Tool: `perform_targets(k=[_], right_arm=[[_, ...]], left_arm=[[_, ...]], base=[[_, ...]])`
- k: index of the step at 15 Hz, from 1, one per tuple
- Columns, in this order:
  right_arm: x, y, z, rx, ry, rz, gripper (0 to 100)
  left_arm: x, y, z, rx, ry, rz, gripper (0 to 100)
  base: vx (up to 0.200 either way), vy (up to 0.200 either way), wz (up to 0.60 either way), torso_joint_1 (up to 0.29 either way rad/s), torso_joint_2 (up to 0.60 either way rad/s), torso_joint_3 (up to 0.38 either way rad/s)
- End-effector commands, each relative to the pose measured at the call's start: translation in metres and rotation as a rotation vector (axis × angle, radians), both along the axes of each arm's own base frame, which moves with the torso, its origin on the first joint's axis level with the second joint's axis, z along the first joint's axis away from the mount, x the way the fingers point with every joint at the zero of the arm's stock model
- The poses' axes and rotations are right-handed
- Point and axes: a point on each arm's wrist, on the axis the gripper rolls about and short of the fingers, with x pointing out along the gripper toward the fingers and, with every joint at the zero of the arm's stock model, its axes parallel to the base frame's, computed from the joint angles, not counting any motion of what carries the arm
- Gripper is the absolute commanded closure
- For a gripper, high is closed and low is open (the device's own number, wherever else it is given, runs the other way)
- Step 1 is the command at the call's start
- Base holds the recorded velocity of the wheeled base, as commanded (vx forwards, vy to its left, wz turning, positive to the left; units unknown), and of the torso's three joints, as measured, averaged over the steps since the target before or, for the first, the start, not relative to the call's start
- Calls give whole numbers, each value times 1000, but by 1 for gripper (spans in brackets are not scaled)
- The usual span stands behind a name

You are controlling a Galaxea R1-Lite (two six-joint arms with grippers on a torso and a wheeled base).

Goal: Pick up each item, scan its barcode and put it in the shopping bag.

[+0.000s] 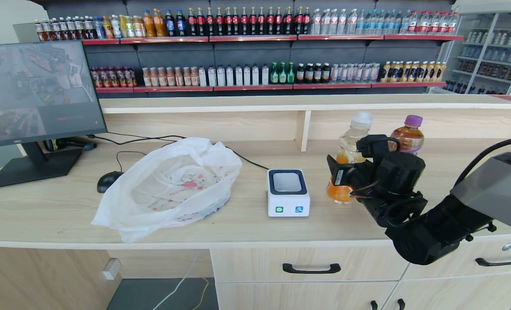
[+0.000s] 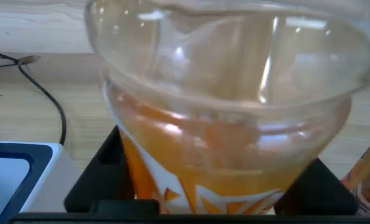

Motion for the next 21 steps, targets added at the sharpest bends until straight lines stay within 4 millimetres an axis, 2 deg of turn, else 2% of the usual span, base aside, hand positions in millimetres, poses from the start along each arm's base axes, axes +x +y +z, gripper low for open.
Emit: perform_targets(k=[1,11,19,21], right_arm=[[0,0,-1,-3,3,1,100],[2,0,-2,0,-20,-2,100],[2,2,9,26,-71,-28,100],[7,1,17,43,-105,-34,100]], left_arm=[[0,0,0,0,-1,0,0],[0,0,0,-1,-1,0,0],[0,0,0,-1,-1,0,0],[0,0,0,0,-1,0,0]], base=[[0,0,0,0,0,0],[0,0,0,0,0,0],[0,0,0,0,0,0],[0,0,0,0,0,0]])
